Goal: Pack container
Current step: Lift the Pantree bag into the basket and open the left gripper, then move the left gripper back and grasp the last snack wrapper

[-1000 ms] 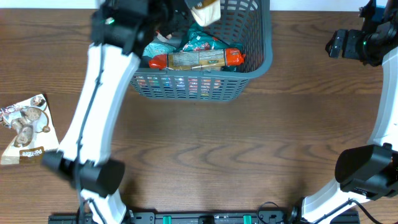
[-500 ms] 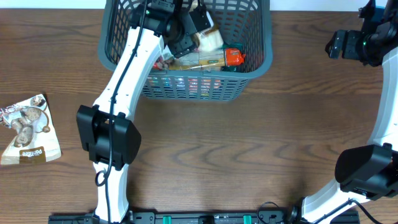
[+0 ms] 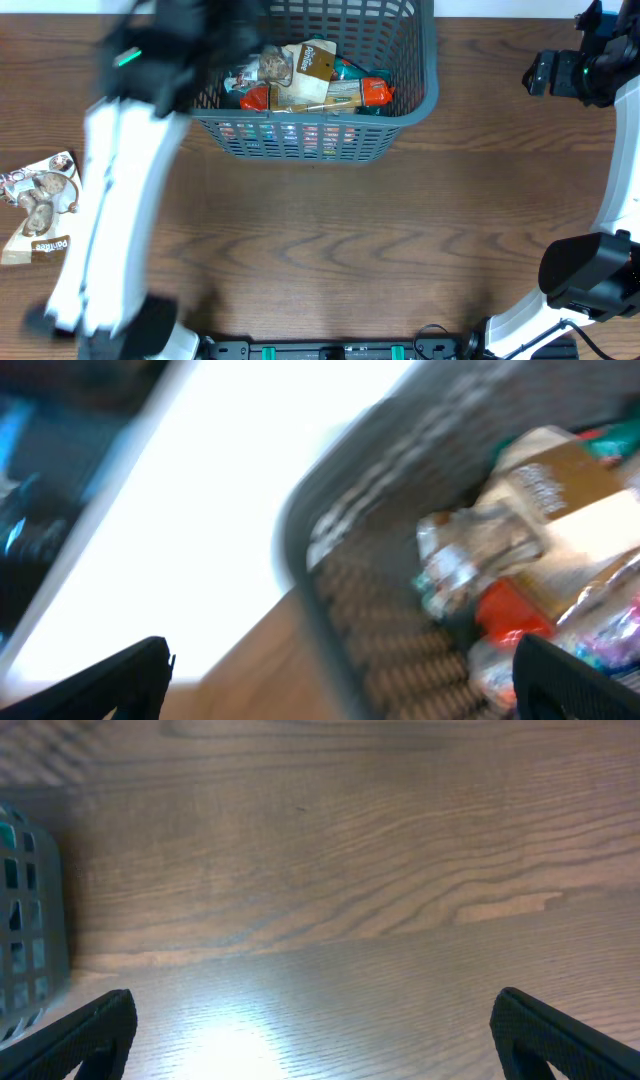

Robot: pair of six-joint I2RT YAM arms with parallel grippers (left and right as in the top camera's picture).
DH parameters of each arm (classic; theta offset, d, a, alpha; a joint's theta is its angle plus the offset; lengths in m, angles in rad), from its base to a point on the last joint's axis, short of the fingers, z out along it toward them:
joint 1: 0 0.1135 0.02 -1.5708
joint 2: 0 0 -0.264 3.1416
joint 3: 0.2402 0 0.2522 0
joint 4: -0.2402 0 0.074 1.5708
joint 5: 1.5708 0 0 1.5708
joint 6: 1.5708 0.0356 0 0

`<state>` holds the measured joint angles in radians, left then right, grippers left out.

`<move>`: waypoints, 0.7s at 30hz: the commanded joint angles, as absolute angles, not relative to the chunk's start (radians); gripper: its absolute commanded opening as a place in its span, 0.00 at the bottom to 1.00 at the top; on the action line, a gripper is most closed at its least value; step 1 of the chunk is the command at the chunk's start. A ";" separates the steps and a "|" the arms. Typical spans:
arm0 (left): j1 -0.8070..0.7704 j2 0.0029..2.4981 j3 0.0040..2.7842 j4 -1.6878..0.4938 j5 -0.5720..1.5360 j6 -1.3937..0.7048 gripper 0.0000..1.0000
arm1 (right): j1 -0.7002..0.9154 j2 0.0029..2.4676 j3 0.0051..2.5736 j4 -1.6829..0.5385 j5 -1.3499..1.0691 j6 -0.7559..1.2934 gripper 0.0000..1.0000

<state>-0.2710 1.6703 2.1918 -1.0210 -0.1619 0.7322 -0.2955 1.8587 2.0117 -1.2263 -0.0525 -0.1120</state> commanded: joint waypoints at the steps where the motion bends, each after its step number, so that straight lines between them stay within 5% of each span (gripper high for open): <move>1: -0.186 1.568 2.202 -1.108 -0.265 0.537 0.98 | -0.294 1.869 2.005 -1.230 -0.057 -0.130 0.99; 11: 0.316 1.493 2.167 -1.343 -0.244 0.234 1.00 | -0.294 1.869 2.005 -1.227 -0.057 -0.132 0.99; 21: 0.739 1.507 1.717 -1.077 0.062 0.382 0.99 | -0.294 1.869 2.005 -1.227 -0.057 -0.132 0.99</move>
